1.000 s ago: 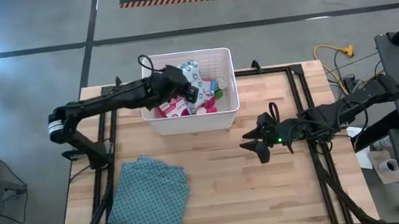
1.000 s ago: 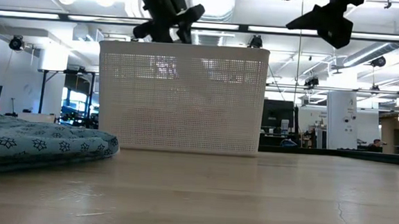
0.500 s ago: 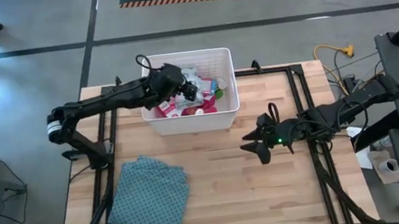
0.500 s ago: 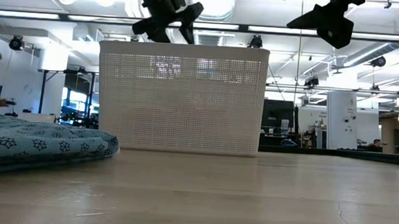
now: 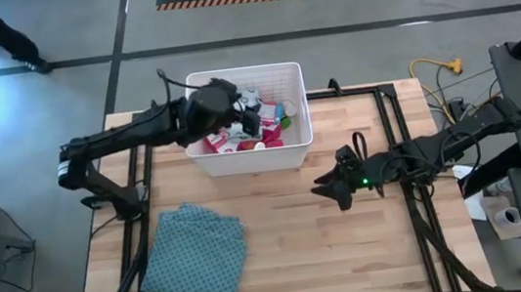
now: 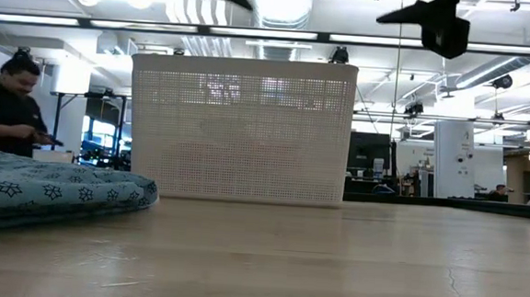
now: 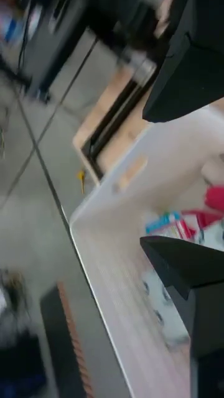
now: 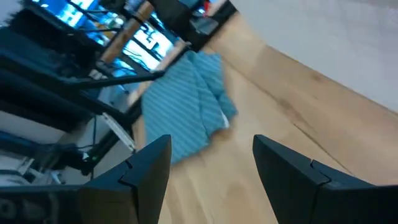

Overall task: Pick & place medical supplies in basket/bin
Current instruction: Return to Home Position

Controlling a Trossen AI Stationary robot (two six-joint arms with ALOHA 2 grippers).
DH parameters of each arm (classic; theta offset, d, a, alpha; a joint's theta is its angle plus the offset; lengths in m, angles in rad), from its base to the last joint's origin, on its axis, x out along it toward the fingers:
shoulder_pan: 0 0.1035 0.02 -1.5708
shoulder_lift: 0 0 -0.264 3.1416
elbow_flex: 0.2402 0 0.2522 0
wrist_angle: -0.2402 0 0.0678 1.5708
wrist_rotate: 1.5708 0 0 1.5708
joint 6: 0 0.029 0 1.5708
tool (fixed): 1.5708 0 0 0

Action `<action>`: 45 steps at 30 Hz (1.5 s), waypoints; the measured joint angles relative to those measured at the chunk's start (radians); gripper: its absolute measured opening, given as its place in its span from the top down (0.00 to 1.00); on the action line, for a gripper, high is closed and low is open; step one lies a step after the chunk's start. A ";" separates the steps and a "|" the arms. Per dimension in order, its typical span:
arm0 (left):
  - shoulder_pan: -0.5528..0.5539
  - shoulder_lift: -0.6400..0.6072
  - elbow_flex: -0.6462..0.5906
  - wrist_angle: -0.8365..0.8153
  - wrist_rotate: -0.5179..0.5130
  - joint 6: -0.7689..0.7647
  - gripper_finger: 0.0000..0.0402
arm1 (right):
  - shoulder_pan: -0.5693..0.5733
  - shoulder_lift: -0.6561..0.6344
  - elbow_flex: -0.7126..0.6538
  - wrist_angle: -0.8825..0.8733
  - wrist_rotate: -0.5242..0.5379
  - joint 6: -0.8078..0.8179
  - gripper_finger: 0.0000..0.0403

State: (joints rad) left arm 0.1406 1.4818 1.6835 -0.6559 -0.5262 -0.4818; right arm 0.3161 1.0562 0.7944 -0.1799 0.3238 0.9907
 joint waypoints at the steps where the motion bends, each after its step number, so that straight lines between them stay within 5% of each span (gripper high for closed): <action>1: -0.018 0.000 0.009 0.002 0.010 0.022 0.27 | 0.000 0.000 0.000 0.018 -0.003 -0.015 0.46; 10: -0.151 -0.007 -0.010 0.000 0.107 0.070 0.27 | -0.032 -0.023 0.000 0.027 -0.010 0.017 0.46; 17: -0.220 -0.089 -0.108 0.069 0.111 0.059 0.27 | -0.038 -0.139 0.000 0.071 -0.108 -0.260 0.46; 24: -0.227 -0.290 -0.460 0.457 0.160 0.041 0.27 | -0.087 -0.296 0.000 -0.094 -0.106 -0.358 0.46; 30: -0.226 -0.497 -0.805 0.709 0.157 -0.195 0.27 | -0.128 -0.417 -0.003 -0.367 0.057 -0.215 0.46; 37: -0.253 -0.703 -1.136 1.181 0.270 -0.026 0.27 | -0.144 -0.484 -0.005 -0.220 -0.165 -0.480 0.46; 45: -0.251 -0.854 -1.326 1.251 0.301 0.013 0.27 | -0.235 -0.521 -0.052 -0.213 -0.225 -0.522 0.46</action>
State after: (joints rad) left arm -0.1108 0.6279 0.3571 0.5947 -0.2254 -0.4686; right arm 0.0811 0.5350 0.7422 -0.3928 0.0992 0.4687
